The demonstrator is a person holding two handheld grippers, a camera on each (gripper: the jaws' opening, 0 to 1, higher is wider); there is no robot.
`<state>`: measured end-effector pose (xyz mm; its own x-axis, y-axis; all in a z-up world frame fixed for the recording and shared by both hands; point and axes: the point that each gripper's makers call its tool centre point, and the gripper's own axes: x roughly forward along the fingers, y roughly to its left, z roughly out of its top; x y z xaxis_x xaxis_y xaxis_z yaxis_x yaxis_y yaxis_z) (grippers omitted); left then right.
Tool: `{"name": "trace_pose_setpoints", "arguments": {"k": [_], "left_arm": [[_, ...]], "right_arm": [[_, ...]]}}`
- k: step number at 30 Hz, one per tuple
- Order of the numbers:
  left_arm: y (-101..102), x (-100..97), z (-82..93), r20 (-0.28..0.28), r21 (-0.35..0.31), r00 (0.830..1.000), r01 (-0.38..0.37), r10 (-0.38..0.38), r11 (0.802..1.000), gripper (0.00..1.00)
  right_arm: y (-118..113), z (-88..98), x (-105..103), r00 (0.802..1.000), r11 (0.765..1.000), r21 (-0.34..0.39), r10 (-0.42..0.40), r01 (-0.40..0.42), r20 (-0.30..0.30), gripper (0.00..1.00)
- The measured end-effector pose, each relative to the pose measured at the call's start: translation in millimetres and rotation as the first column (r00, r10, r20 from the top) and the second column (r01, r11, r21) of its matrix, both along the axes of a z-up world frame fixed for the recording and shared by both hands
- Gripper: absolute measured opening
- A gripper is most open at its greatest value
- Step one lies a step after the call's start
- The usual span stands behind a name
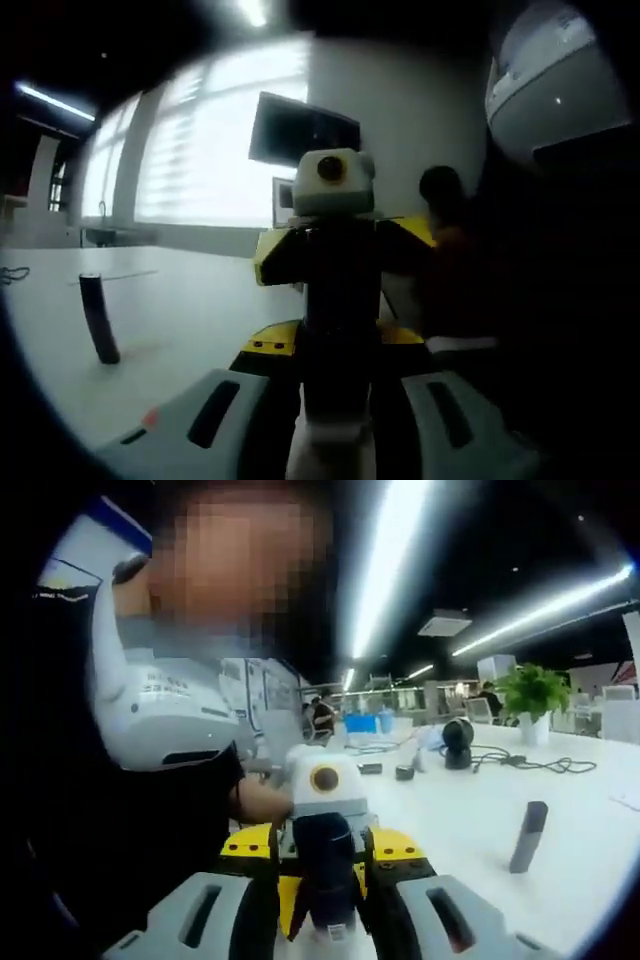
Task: Pick up cosmetic bottle twist off cap place on table pick up cap screw tight cap place on table
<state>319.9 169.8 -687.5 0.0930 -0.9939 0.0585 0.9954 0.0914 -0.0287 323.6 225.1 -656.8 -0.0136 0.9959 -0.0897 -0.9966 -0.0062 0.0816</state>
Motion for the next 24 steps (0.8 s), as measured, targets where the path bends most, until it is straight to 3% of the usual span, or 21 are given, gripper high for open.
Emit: {"name": "trace_pose_setpoints", "arguments": {"k": [8,17,24], "left_arm": [[-1,2.1,-1.6,-0.003,-0.001,1.0,0.002,-0.002,1.0,0.16],[0,7.6,-2.7,0.0,-0.002,1.0,-0.017,0.017,1.0,0.16],[4,25.1,-3.5,0.011,-0.001,0.996,-0.088,0.088,0.996,0.16]], "right_arm": [[8,-6.5,-6,1.0,1.0,-0.01,0.006,-0.006,0.005,0.18],[4,-4.7,2,0.999,0.999,0.017,-0.05,0.05,0.02,0.17],[7,-4.7,16,0.989,0.99,0.012,-0.141,0.141,0.049,0.16]]}}
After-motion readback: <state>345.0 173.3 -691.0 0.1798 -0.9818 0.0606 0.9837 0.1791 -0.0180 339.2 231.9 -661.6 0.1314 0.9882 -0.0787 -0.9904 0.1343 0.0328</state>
